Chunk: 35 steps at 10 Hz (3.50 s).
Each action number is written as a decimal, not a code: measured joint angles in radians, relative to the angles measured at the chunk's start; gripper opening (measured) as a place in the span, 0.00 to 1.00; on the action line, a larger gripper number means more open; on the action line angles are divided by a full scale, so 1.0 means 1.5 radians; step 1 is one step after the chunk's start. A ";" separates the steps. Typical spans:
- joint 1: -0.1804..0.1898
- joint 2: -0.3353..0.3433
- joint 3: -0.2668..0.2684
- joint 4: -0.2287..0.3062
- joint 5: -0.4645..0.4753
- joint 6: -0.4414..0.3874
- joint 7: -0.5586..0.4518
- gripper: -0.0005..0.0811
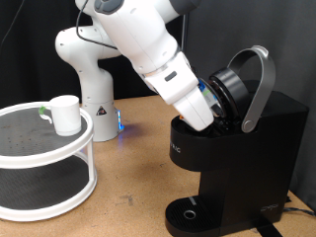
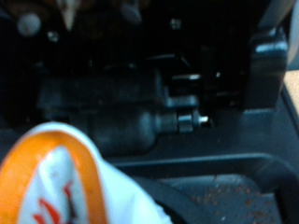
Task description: Make a cup of coffee with the keurig machine
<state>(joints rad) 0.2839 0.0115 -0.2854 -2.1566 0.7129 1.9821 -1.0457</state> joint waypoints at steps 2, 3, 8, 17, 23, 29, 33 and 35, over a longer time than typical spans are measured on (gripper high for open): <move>0.000 0.011 0.007 0.010 -0.020 -0.004 0.031 0.17; 0.000 0.016 0.010 0.016 -0.029 -0.008 0.047 0.17; 0.000 0.045 0.013 0.055 -0.062 -0.042 0.134 0.17; 0.000 0.047 0.015 0.055 -0.029 -0.040 0.084 0.95; -0.001 0.013 0.015 0.068 -0.028 -0.134 0.045 0.99; 0.000 -0.006 0.016 0.039 -0.062 -0.127 0.063 0.99; 0.000 -0.007 0.017 0.016 -0.062 -0.094 0.063 0.99; 0.000 -0.007 0.019 0.009 -0.062 -0.082 0.063 0.99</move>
<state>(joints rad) 0.2836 0.0016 -0.2573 -2.1431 0.6195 1.8586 -0.9513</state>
